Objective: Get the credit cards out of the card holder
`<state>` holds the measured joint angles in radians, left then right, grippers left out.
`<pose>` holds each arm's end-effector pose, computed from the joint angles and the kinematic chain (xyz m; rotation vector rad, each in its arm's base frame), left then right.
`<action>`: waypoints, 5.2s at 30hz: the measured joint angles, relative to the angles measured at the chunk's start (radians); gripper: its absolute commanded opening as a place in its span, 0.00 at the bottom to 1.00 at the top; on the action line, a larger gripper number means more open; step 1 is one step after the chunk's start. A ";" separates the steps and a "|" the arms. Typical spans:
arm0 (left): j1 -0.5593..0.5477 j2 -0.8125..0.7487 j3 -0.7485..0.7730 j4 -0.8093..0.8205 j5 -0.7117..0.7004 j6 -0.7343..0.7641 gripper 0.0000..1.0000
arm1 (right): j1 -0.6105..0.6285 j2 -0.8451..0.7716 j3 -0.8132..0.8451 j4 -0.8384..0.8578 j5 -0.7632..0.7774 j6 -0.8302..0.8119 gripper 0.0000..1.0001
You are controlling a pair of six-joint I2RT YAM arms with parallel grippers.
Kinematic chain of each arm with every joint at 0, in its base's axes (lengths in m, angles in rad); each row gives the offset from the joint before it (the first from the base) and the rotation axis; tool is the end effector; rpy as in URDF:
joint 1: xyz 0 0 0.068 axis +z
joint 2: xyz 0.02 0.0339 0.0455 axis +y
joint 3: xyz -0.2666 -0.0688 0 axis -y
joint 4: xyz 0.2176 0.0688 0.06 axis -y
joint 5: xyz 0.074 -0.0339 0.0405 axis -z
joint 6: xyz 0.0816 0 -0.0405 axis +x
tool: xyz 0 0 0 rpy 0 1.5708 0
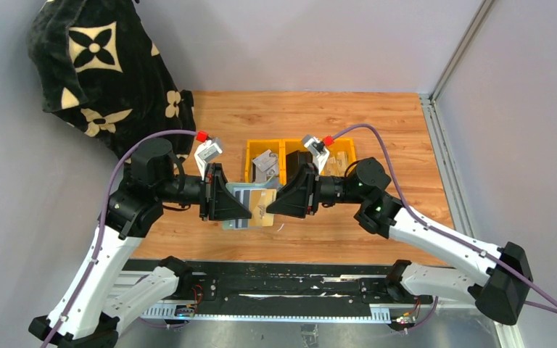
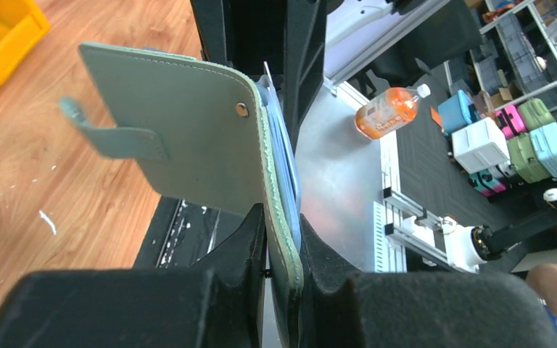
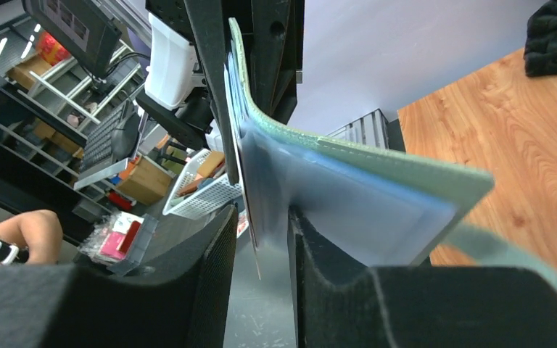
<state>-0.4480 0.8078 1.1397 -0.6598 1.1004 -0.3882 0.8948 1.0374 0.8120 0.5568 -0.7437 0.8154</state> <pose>0.0830 -0.1206 0.3981 0.8710 1.8321 -1.5812 0.1050 0.2192 0.3965 -0.8258 1.3778 1.8515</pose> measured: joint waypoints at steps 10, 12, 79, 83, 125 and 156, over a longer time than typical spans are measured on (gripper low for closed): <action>0.000 0.010 0.028 -0.098 -0.065 0.090 0.00 | 0.000 0.002 0.000 0.016 0.012 0.019 0.00; 0.000 0.017 0.042 -0.112 -0.076 0.108 0.00 | -0.005 -0.019 -0.001 -0.006 0.016 0.007 0.00; 0.000 0.008 0.098 -0.316 -0.018 0.456 0.00 | -0.187 0.052 0.439 -0.568 -0.054 -0.456 0.85; 0.000 0.006 0.098 -0.316 0.004 0.455 0.00 | -0.058 0.085 0.439 -0.526 -0.112 -0.462 0.86; 0.000 -0.043 0.158 -0.425 -0.156 0.625 0.25 | 0.109 0.155 0.451 -0.755 0.132 -0.569 0.00; 0.000 -0.028 0.202 -0.470 -0.132 0.627 0.41 | 0.111 0.149 0.447 -0.763 0.117 -0.573 0.00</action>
<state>-0.4480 0.7799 1.3415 -1.1297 0.9680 0.2390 1.0061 1.1862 1.2587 -0.2062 -0.6270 0.2424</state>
